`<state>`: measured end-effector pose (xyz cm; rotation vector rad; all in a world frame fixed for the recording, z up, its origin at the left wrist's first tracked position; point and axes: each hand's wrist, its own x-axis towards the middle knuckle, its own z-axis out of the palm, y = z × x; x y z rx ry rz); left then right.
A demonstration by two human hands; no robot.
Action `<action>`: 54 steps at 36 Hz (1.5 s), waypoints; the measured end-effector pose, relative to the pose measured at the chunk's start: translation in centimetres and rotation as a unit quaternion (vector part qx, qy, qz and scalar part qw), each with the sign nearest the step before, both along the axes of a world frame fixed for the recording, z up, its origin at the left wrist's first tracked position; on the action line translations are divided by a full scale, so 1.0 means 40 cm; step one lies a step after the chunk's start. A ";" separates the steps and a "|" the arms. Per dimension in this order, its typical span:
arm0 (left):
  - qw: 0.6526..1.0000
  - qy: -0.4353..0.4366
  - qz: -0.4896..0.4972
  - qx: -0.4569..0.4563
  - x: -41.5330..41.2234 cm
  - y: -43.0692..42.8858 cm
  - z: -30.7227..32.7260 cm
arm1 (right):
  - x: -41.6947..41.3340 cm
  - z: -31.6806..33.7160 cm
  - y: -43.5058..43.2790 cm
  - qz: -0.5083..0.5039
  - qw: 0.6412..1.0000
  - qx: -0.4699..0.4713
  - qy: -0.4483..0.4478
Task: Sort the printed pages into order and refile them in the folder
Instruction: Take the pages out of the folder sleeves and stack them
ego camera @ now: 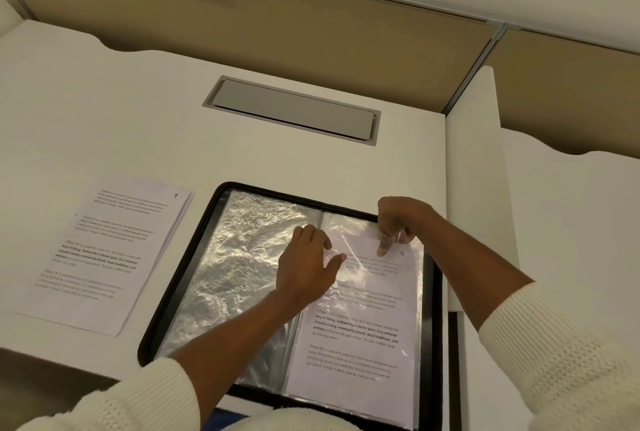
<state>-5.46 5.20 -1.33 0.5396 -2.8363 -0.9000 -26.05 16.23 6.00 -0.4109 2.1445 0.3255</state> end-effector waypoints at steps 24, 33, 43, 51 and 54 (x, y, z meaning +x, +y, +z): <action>0.964 -0.120 -0.194 -0.133 0.120 0.015 -0.058 | -0.125 0.033 0.021 -0.041 0.967 -0.136 0.213; 0.961 -0.128 -0.206 -0.134 0.124 0.015 -0.056 | -0.176 0.062 0.014 -0.072 0.887 -0.258 0.375; 0.956 -0.140 -0.214 -0.142 0.122 0.018 -0.058 | -0.165 0.209 -0.012 -0.055 0.777 -0.368 0.508; 0.955 -0.142 -0.216 -0.148 0.121 0.020 -0.066 | -0.121 0.316 -0.050 0.035 0.669 -0.467 0.578; 0.955 -0.152 -0.214 -0.140 0.119 0.021 -0.061 | -0.095 0.347 -0.068 0.053 0.640 -0.499 0.583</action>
